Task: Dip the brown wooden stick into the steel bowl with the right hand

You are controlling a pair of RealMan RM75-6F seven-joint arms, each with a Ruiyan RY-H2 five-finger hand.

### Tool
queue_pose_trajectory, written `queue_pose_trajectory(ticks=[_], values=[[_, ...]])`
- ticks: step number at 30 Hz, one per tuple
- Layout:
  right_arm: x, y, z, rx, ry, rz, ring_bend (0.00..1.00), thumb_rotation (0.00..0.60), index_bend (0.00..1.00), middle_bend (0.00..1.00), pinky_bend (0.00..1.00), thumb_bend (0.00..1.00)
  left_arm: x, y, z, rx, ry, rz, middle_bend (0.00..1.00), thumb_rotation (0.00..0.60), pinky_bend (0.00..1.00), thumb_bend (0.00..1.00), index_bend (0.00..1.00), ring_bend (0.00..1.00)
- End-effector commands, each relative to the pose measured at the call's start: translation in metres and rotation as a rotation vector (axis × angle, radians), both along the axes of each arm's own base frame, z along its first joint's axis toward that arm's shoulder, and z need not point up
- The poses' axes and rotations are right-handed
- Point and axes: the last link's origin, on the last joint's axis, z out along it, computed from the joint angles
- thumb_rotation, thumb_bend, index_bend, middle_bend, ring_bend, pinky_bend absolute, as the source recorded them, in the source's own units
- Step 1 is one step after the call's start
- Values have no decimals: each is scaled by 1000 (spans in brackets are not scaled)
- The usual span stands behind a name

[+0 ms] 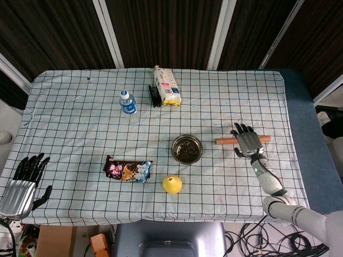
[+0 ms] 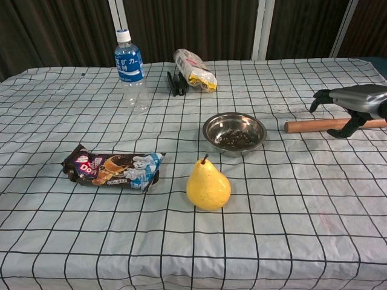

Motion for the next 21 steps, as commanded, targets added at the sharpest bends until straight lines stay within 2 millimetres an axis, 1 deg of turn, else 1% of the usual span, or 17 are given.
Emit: queue_pose_trajectory(ticks=[1,5,8,13,16,21], values=[[1,0,-2,3,1,1,0,600,210,20,134,375,-1,0,0,0,1,2,0,600,0,393,0,0],[2,0,-7,5,3,2,1,600,247,48,151,375,-1,-1,1,1,1,4,0,600,0,394,0,0],[3,-1,-12,6,12,2,20,600,289,82,170,374,-1,-1,1,7,-2,4,0,600,0,394,0,0],[3,-4,-18,-4,17,-5,87,600,380,154,215,374,-2,-1,3,25,-3,22,0,600,0,386,0,0],[2,-6,-20,-15,22,-6,124,600,430,192,245,375,-2,-1,3,24,-3,22,0,600,0,386,0,0],[1,-7,-20,-21,22,-7,169,600,497,238,268,375,-3,-1,3,21,-6,26,0,600,0,381,0,0]])
